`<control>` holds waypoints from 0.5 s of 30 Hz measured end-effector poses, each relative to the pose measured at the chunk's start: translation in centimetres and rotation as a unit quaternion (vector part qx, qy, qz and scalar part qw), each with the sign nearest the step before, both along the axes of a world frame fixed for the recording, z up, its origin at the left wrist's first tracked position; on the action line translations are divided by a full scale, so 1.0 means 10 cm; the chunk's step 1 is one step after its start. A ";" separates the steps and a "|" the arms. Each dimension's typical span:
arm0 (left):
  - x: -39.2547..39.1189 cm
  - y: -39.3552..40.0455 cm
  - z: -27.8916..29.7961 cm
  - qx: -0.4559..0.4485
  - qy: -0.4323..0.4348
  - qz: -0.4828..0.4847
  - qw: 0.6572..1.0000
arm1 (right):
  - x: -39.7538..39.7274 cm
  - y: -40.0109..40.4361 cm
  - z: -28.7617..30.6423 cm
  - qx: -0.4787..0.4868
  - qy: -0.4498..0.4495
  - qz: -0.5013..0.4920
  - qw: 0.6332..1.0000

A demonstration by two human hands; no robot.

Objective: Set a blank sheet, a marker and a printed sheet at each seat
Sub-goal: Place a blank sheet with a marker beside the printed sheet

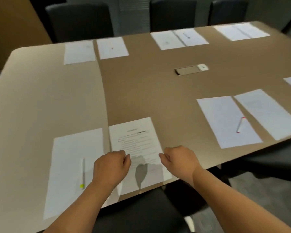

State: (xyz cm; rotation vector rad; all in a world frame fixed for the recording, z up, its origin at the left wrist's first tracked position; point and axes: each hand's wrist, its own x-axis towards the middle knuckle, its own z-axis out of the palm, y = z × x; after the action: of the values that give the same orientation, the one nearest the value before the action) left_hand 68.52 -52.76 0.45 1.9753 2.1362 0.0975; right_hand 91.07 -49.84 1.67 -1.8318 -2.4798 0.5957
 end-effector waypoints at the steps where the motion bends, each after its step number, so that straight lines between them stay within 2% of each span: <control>1: 0.18 0.03 0.06 0.003 -0.004 -0.011 1.000 | 0.16 -0.02 0.09 0.010 0.003 -0.007 1.000; 8: 1.75 0.27 0.32 0.052 -0.047 -0.033 0.997 | 1.79 0.03 0.64 0.109 -0.017 -0.056 0.992; 15: 3.63 0.47 0.37 0.059 -0.066 -0.057 0.994 | 3.66 0.09 1.01 0.149 -0.035 -0.070 0.986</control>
State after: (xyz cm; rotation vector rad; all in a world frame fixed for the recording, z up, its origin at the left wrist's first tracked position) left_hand 104.84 -48.02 4.18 2.0877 1.9728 0.3339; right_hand 127.64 -48.99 11.73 -1.9118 -2.3001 0.1483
